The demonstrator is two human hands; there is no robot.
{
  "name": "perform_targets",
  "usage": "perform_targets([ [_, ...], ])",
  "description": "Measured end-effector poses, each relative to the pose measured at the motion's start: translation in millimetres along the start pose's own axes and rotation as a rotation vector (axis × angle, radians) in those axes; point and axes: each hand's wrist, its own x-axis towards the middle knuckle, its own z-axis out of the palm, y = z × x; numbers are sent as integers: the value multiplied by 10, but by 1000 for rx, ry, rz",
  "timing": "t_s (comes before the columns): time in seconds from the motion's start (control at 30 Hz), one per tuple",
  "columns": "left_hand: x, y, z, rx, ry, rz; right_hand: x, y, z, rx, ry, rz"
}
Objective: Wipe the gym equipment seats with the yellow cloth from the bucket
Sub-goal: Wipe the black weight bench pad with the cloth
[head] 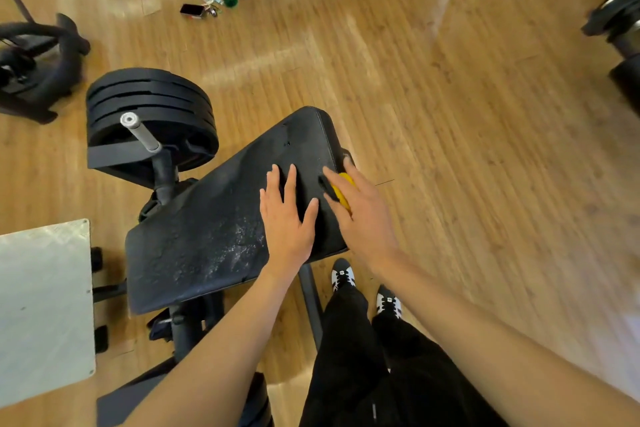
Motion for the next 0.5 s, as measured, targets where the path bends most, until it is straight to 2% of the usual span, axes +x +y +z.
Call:
perform_targets([
  [0.13,-5,-16,18,-26,24,17,-216,45,35,9,15,-18],
  [0.4,-10,-3,11,-39,19,-9,1432,-165,133,65,37,10],
  [0.5,-8,3,9,-34,13,-21,1571,-173,127,68,56,-27],
])
